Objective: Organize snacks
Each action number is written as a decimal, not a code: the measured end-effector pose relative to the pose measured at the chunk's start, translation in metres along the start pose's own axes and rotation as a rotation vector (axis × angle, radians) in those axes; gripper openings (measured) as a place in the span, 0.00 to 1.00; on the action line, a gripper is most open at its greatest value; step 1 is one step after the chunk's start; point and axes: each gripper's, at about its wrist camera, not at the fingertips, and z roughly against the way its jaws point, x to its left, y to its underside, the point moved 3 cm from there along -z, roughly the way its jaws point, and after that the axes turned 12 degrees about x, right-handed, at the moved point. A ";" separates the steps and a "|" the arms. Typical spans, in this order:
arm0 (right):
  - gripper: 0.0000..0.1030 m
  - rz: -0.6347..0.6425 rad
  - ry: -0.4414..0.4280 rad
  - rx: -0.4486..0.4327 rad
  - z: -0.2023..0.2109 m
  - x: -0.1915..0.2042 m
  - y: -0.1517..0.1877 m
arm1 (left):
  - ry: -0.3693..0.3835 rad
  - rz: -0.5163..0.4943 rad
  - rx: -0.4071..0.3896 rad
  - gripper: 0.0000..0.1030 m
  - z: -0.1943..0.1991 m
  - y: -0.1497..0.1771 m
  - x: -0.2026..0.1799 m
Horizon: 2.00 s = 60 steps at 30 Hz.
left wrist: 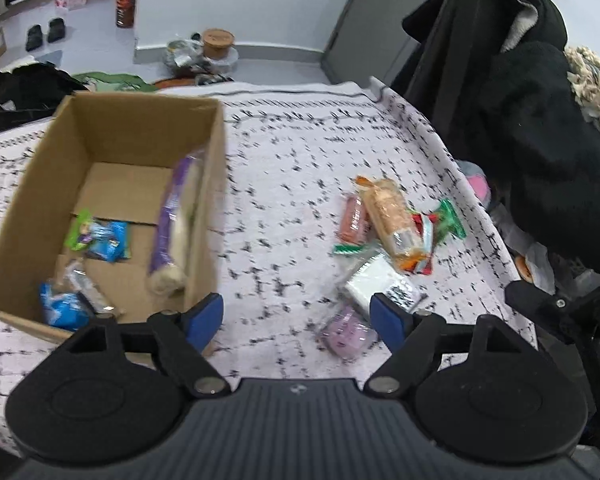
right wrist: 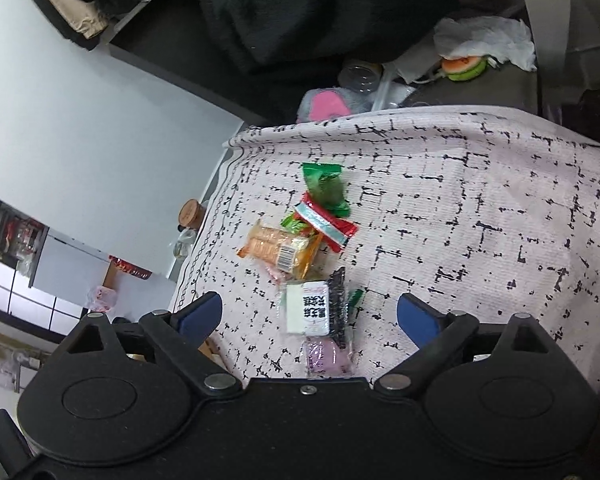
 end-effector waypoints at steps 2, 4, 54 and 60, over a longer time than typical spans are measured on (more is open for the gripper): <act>0.92 -0.012 0.005 0.006 -0.002 -0.003 -0.002 | 0.008 -0.013 0.003 0.77 -0.005 0.000 -0.005; 0.92 -0.018 0.008 0.013 -0.005 -0.005 -0.004 | 0.023 -0.021 0.009 0.77 -0.011 0.000 -0.011; 0.09 0.003 -0.011 0.170 -0.100 -0.002 -0.003 | 0.168 -0.059 0.167 0.24 -0.102 -0.001 -0.011; 0.06 0.036 -0.053 0.124 -0.081 0.005 -0.004 | 0.161 -0.053 0.148 0.10 -0.086 0.001 -0.007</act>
